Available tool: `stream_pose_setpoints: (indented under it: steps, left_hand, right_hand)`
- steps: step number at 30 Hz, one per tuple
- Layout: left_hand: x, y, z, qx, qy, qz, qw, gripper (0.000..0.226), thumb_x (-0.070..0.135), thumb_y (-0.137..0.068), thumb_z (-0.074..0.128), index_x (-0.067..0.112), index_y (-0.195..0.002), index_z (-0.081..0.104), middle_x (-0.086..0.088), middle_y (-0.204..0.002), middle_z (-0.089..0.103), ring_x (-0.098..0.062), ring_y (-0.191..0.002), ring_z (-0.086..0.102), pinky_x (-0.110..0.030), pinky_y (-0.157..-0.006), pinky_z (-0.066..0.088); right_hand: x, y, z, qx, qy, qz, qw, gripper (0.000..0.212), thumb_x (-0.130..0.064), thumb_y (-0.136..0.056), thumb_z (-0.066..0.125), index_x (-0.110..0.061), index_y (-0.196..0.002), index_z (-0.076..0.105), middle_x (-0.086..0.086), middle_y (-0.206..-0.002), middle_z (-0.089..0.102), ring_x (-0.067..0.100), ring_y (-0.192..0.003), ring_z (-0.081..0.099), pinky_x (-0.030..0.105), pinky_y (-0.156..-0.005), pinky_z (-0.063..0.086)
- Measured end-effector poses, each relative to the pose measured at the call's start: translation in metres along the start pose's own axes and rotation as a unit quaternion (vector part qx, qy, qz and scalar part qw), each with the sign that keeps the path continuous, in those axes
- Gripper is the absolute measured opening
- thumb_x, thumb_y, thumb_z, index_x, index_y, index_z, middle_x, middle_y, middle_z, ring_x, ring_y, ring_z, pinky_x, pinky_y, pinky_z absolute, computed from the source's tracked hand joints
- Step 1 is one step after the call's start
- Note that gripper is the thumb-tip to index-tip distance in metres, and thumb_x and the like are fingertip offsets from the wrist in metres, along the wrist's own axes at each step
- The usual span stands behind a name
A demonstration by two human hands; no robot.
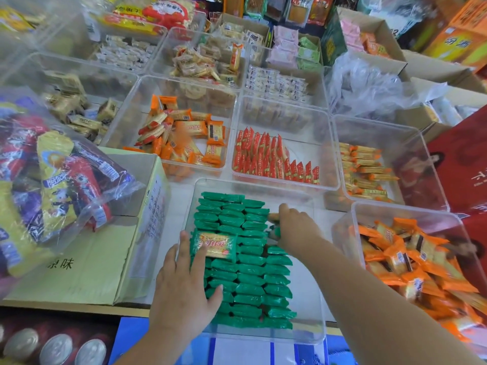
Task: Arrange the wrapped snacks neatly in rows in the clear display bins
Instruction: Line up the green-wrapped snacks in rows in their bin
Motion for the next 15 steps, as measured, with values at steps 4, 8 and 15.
stream_pose_setpoints:
  steps: [4, 8, 15]
  left_hand:
    - [0.001, 0.0, -0.002, 0.016, -0.011, 0.007, 1.0, 0.088, 0.067, -0.082, 0.06, 0.018, -0.153, 0.04, -0.018, -0.167, 0.008, -0.041, -0.144, 0.03, -0.051, -0.112, 0.04]
    - [-0.002, -0.001, 0.0, 0.024, -0.016, 0.008, 1.0, 0.086, 0.064, -0.078, 0.067, 0.014, -0.146, 0.049, -0.021, -0.165, 0.018, -0.043, -0.138, 0.039, -0.053, -0.104, 0.048]
    - [-0.002, -0.001, 0.001, 0.025, -0.022, 0.01, 0.999, 0.086, 0.065, -0.076, 0.068, 0.014, -0.143, 0.052, -0.023, -0.163, 0.021, -0.044, -0.136, 0.041, -0.053, -0.103, 0.049]
  right_hand:
    - [-0.005, -0.02, 0.024, -0.112, -0.044, 0.009, 0.993, 0.057, -0.029, -0.088, 0.069, -0.015, -0.134, 0.04, 0.007, -0.132, 0.056, 0.028, -0.107, 0.059, 0.041, -0.089, 0.056]
    - [-0.002, -0.023, 0.027, -0.182, -0.235, 0.065, 0.952, 0.081, -0.033, -0.075, 0.071, -0.024, -0.145, 0.031, 0.011, -0.124, 0.049, 0.029, -0.091, 0.065, 0.039, -0.074, 0.062]
    - [0.005, -0.027, 0.041, -0.153, -0.417, 0.136, 0.886, 0.039, -0.039, -0.103, 0.041, -0.019, -0.134, 0.053, 0.007, -0.131, 0.058, 0.027, -0.113, 0.056, 0.042, -0.101, 0.047]
Point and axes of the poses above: each hand's wrist, its own y-axis away from the middle knuckle, its own z-axis out of the palm, x = y × z, the point moved 6 cm from there along -y, towards the middle knuckle
